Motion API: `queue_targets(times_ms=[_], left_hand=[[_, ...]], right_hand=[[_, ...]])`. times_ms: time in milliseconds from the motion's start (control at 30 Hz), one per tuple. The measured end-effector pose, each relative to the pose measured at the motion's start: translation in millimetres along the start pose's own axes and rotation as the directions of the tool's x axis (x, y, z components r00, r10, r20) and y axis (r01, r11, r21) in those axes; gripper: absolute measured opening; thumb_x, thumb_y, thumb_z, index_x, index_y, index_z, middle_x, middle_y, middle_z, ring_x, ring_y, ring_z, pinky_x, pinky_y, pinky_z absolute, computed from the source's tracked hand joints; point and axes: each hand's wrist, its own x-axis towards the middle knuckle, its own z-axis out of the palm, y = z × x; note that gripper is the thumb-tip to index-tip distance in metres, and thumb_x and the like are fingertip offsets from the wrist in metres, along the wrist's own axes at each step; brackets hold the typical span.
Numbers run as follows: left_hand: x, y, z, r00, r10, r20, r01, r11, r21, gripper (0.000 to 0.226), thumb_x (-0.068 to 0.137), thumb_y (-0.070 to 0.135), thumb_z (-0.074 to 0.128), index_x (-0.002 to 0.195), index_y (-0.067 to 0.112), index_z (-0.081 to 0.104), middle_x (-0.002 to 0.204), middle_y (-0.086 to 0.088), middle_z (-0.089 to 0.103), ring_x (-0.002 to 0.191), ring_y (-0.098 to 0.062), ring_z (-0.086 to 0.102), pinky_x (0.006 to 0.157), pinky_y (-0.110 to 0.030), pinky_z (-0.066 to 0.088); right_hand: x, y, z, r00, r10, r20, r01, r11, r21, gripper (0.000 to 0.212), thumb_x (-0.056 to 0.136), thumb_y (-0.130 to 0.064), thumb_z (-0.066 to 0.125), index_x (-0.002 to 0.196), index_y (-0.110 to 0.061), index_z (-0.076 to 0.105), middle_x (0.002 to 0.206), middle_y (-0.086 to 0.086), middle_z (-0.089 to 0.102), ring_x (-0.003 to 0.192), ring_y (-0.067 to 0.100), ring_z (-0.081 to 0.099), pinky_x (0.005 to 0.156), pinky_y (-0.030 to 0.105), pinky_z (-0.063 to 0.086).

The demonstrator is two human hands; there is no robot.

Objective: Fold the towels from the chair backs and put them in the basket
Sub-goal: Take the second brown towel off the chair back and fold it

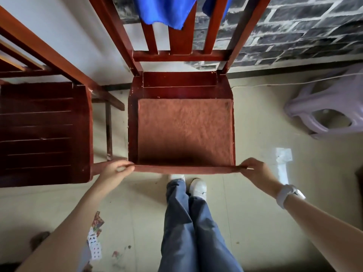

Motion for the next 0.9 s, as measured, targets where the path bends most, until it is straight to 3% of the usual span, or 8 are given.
queue_targets(times_ms=[100, 200, 300, 400, 467, 633, 733, 900], left_hand=[[29, 28, -6, 0.996, -0.034, -0.079, 0.016, 0.975, -0.22, 0.008, 0.087, 0.017, 0.061, 0.085, 0.025, 0.063, 0.084, 0.011, 0.066, 0.083, -0.007, 0.061, 0.074, -0.017, 0.042], [65, 55, -2, 0.984, -0.051, -0.172, -0.014, 0.935, -0.354, 0.01, 0.092, 0.018, 0.054, 0.1, 0.022, 0.059, 0.088, 0.011, 0.063, 0.083, -0.007, 0.06, 0.072, -0.018, 0.043], [103, 73, 3, 0.962, -0.053, -0.268, -0.053, 0.925, -0.375, 0.017, 0.095, 0.02, 0.048, 0.109, 0.019, 0.057, 0.095, 0.005, 0.06, 0.088, -0.009, 0.058, 0.079, -0.025, 0.045], [140, 79, 7, 0.944, -0.026, -0.329, -0.079, 0.95, -0.303, 0.013, 0.096, 0.024, 0.045, 0.101, 0.024, 0.057, 0.101, 0.001, 0.06, 0.098, -0.016, 0.057, 0.088, -0.033, 0.046], [159, 80, 11, 0.928, -0.005, -0.373, -0.098, 0.961, -0.258, 0.013, 0.095, 0.023, 0.045, 0.099, 0.024, 0.058, 0.1, 0.002, 0.058, 0.098, -0.016, 0.055, 0.084, -0.027, 0.043], [188, 81, 18, 0.892, 0.008, -0.453, -0.111, 0.973, -0.202, 0.023, 0.096, 0.019, 0.044, 0.111, 0.013, 0.059, 0.1, 0.006, 0.055, 0.092, -0.007, 0.051, 0.066, -0.005, 0.034], [199, 81, 21, 0.879, 0.019, -0.476, -0.11, 0.98, -0.164, 0.024, 0.096, 0.018, 0.043, 0.111, 0.01, 0.06, 0.102, 0.003, 0.055, 0.096, -0.01, 0.05, 0.078, -0.016, 0.037], [209, 78, 23, 0.862, 0.039, -0.506, -0.092, 0.992, -0.08, 0.024, 0.094, 0.014, 0.047, 0.112, 0.007, 0.061, 0.113, -0.009, 0.061, 0.105, -0.021, 0.056, 0.091, -0.027, 0.043]], right_hand=[[28, -22, -15, 0.993, 0.075, -0.095, -0.048, 0.964, 0.26, 0.009, 0.081, -0.002, 0.063, 0.084, -0.01, 0.06, 0.076, 0.006, 0.059, 0.065, 0.01, 0.052, 0.049, 0.002, 0.038], [59, -42, -21, 0.981, 0.108, -0.161, -0.023, 0.89, 0.455, 0.006, 0.086, -0.007, 0.058, 0.092, -0.01, 0.059, 0.08, 0.006, 0.06, 0.078, 0.022, 0.056, 0.072, 0.021, 0.051], [95, -61, -18, 0.959, 0.152, -0.239, -0.004, 0.85, 0.526, 0.01, 0.089, -0.01, 0.051, 0.097, -0.011, 0.057, 0.086, 0.006, 0.057, 0.088, 0.024, 0.053, 0.082, 0.04, 0.047], [129, -72, -10, 0.921, 0.159, -0.357, 0.048, 0.86, 0.509, 0.014, 0.09, -0.01, 0.048, 0.1, -0.008, 0.058, 0.082, 0.0, 0.054, 0.075, 0.013, 0.05, 0.067, 0.015, 0.046], [147, -77, -6, 0.894, 0.158, -0.418, 0.063, 0.882, 0.468, 0.016, 0.09, -0.01, 0.048, 0.102, -0.006, 0.058, 0.089, 0.003, 0.054, 0.074, 0.009, 0.049, 0.057, 0.003, 0.04], [181, -82, 2, 0.873, 0.145, -0.466, 0.071, 0.906, 0.416, 0.021, 0.091, -0.011, 0.045, 0.106, -0.004, 0.059, 0.093, 0.004, 0.055, 0.086, 0.015, 0.049, 0.065, 0.018, 0.039], [197, -86, 2, 0.867, 0.123, -0.483, 0.078, 0.923, 0.376, 0.02, 0.091, -0.011, 0.045, 0.105, -0.006, 0.059, 0.091, 0.003, 0.054, 0.085, 0.015, 0.049, 0.061, 0.016, 0.037], [210, -87, 7, 0.875, 0.152, -0.459, 0.007, 0.946, 0.325, 0.023, 0.09, -0.008, 0.047, 0.11, -0.004, 0.058, 0.1, 0.01, 0.057, 0.09, 0.018, 0.051, 0.071, 0.015, 0.035]])
